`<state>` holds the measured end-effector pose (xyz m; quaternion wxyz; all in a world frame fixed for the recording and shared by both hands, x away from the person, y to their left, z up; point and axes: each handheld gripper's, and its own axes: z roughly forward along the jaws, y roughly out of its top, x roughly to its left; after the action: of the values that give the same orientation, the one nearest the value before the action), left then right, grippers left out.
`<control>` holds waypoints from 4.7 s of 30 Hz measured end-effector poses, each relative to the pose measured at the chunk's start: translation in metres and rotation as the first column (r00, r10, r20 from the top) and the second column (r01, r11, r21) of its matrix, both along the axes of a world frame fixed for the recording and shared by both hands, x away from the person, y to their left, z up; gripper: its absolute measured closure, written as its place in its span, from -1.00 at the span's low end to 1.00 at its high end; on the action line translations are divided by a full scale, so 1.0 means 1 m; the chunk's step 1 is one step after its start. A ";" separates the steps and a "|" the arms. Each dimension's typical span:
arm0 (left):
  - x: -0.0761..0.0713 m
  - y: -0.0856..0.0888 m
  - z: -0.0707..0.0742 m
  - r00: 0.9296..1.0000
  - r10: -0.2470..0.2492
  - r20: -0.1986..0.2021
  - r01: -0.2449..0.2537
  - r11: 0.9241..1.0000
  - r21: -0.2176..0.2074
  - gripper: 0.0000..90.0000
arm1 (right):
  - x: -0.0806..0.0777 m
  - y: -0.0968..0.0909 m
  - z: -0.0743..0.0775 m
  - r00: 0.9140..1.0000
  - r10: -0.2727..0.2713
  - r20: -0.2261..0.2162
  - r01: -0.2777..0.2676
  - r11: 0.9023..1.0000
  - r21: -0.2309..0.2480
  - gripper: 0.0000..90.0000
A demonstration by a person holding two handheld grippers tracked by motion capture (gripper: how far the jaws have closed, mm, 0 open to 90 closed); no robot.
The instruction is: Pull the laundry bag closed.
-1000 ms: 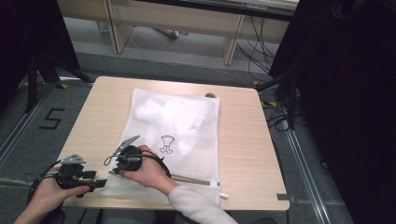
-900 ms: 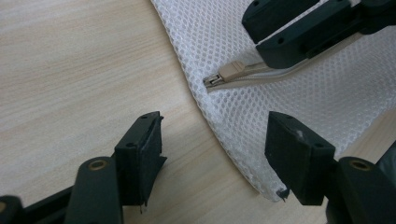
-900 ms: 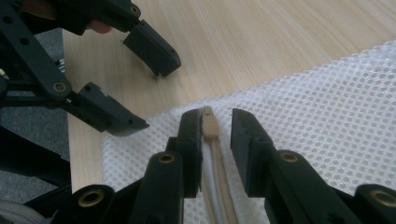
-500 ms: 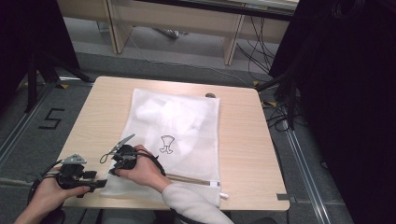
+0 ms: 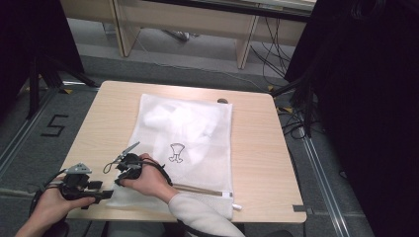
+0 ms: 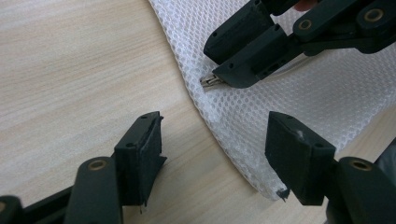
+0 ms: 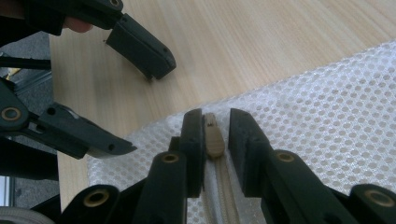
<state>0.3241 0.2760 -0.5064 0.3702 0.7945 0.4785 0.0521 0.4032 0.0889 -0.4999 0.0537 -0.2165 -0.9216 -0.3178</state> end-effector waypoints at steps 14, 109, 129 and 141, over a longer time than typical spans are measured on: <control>0.001 0.000 0.000 1.000 -0.004 -0.005 0.004 1.000 -0.002 -0.18 | -0.001 0.001 0.005 0.998 0.055 0.038 -0.054 0.998 -0.010 0.82; 0.008 -0.011 0.012 0.993 0.080 -0.085 -0.091 0.986 -0.140 0.91 | -0.007 -0.029 0.021 0.992 0.121 0.032 -0.118 0.988 -0.100 0.83; 0.008 -0.009 0.012 0.993 0.079 -0.089 -0.091 0.987 -0.134 0.91 | -0.008 -0.045 0.017 0.995 0.100 0.015 -0.097 0.988 -0.120 0.83; 0.008 -0.009 0.012 0.992 0.075 -0.098 -0.088 0.987 -0.132 0.91 | -0.009 -0.049 0.016 0.994 0.104 0.017 -0.102 0.988 -0.118 0.83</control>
<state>0.3325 0.2674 -0.4943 0.3985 0.7488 0.5296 -0.0025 0.3945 0.0396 -0.4834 0.0467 -0.1676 -0.9492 -0.2623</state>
